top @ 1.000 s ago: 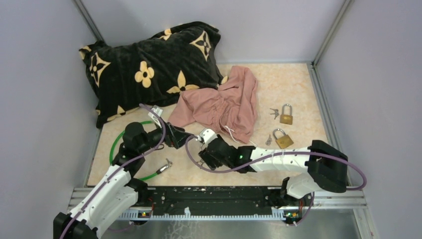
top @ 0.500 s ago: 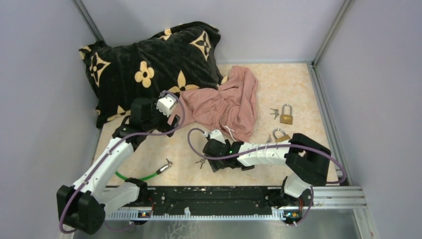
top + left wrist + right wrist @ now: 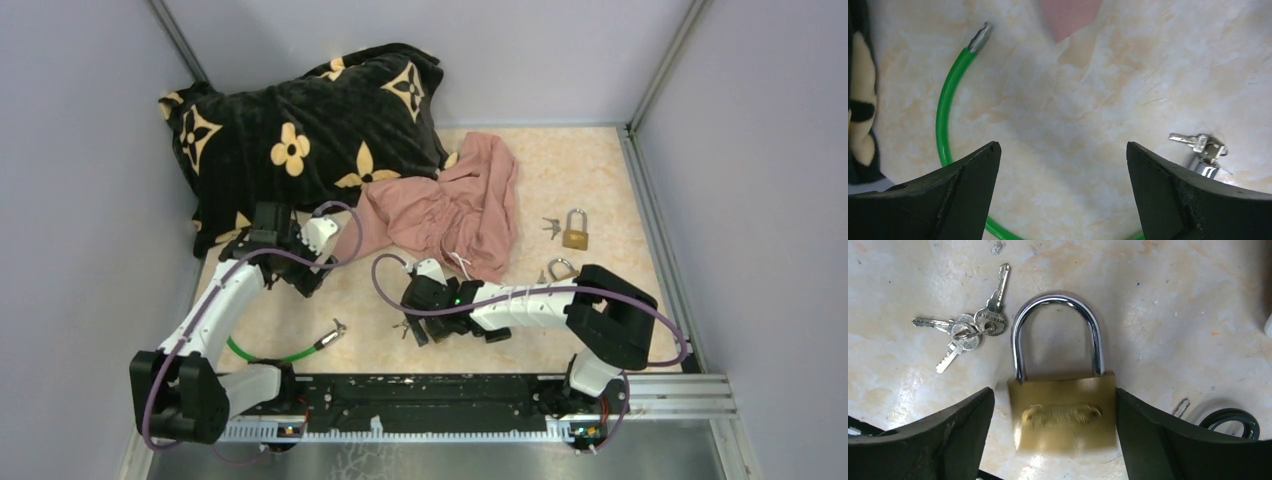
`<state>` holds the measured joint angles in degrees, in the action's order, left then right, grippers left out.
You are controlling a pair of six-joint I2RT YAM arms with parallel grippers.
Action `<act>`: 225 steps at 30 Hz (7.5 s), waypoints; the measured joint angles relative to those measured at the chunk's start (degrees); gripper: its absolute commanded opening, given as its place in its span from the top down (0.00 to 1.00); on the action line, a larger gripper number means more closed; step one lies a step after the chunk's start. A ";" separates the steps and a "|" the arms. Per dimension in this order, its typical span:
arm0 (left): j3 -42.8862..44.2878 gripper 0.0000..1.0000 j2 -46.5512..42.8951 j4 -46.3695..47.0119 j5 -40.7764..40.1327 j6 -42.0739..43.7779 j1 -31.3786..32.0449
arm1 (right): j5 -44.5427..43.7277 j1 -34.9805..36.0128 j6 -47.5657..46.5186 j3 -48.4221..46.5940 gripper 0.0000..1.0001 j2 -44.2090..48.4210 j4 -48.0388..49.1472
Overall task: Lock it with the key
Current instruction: Place the lock at the center of the board, then pick up the lock from the center of the board, then lock the lock.
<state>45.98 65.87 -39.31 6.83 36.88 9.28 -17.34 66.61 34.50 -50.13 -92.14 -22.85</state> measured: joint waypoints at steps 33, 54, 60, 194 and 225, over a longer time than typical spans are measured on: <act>3.98 0.32 23.37 -0.22 4.55 12.04 -53.81 | -0.15 0.42 -3.43 -5.20 0.16 5.75 -8.28; 3.82 1.00 12.59 1.14 20.17 24.59 -48.63 | 7.69 -2.38 -18.67 -6.40 0.05 10.95 1.29; 3.02 1.00 0.02 -0.52 26.99 33.57 -44.57 | 19.52 -8.98 -30.77 -17.73 0.04 3.21 16.02; -30.18 1.00 -44.46 105.81 31.69 -92.37 -3.02 | 22.05 1.07 -26.91 -33.66 1.00 6.71 60.43; -30.05 1.00 -45.38 102.90 26.62 -93.98 -3.67 | 17.55 2.99 -30.03 -31.98 1.00 6.23 58.42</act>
<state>15.92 20.49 63.59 33.45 -57.10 5.61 0.21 69.60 4.47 -82.11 -85.91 35.57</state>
